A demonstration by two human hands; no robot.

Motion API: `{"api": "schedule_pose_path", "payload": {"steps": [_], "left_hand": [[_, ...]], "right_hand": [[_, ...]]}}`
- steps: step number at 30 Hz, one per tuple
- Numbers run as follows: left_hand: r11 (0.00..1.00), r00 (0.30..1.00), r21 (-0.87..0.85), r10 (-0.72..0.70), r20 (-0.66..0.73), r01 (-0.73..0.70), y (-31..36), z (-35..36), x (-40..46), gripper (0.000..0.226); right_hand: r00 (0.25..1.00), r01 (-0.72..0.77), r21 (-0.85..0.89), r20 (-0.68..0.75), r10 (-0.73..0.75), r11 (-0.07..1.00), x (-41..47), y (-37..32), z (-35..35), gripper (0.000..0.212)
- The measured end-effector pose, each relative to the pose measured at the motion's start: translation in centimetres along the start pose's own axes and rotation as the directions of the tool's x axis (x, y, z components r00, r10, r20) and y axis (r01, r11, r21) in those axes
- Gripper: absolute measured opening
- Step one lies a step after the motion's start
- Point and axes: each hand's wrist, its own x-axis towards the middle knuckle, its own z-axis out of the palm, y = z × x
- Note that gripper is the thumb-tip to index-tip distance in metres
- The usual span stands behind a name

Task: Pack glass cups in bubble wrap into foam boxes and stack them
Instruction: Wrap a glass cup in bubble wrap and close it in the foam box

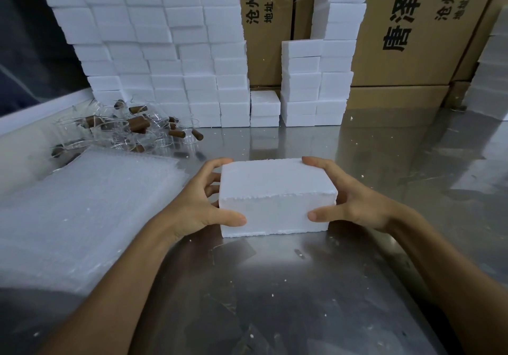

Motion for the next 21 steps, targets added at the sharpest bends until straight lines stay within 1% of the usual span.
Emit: {"api": "schedule_pose_path", "payload": {"steps": [3,10,16,19,21], "left_hand": [[0.999,1.000,-0.045,-0.010,0.003,0.011,-0.14,-0.02,-0.13,0.104],[0.996,0.998,-0.075,-0.048,0.037,0.050,-0.28,-0.24,-0.29,0.106],[0.997,0.997,-0.049,-0.059,0.044,0.061,-0.03,-0.18,-0.43,0.106],[0.998,0.999,-0.049,-0.037,-0.002,0.037,-0.02,0.07,-0.42,0.105],[0.999,0.999,-0.048,-0.013,-0.040,0.011,-0.05,0.26,-0.41,0.101]], "right_hand": [[1.000,0.005,0.010,-0.016,-0.005,1.000,0.08,0.29,0.08,0.090],[1.000,0.012,0.029,-0.019,-0.012,1.000,0.26,0.48,0.19,0.093],[0.999,0.028,0.001,0.014,-0.028,1.000,0.45,0.33,-0.15,0.086],[0.999,0.022,-0.012,0.043,-0.021,1.000,0.38,-0.12,-0.08,0.086],[0.999,0.030,0.006,0.012,-0.030,1.000,0.36,-0.13,0.08,0.088]]}}
